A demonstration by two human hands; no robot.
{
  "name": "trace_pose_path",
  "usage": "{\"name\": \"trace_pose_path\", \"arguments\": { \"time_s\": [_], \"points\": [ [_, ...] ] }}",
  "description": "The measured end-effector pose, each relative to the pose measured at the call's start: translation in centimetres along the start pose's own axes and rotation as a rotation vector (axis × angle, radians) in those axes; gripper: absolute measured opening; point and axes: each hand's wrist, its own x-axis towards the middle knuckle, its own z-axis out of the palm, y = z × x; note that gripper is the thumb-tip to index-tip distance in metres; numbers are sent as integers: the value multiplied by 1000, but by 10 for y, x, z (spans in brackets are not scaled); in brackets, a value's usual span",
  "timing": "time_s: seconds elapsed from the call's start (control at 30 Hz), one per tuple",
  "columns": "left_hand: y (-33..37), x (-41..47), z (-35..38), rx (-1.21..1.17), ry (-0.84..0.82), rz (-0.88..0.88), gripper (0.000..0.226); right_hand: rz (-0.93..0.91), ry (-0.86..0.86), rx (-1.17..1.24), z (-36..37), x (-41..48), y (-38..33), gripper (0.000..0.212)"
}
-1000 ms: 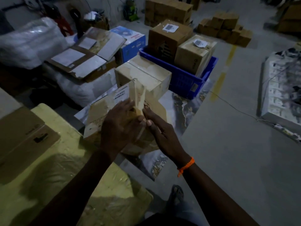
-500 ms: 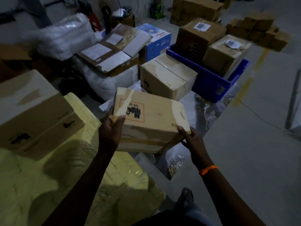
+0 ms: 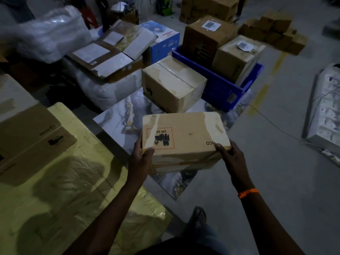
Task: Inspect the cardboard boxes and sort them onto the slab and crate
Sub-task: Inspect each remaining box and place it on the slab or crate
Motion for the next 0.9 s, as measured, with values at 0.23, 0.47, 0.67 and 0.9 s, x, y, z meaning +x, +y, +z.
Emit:
{"name": "trace_pose_path", "arguments": {
  "time_s": [0.23, 0.47, 0.67, 0.9],
  "points": [
    [40, 5, 16, 665, 124, 468, 78, -453, 84, -577, 36, 4, -22, 67],
    [46, 39, 64, 1196, -311, 570, 68, -561, -382, -978, 87, 30, -48, 73],
    [33, 38, 67, 1259, -245, 599, 70, -560, -387, -1047, 83, 33, -32, 74],
    [37, 40, 67, 1273, -235, 612, 67, -541, -434, -1060, 79, 39, -37, 72]
  ]
}}
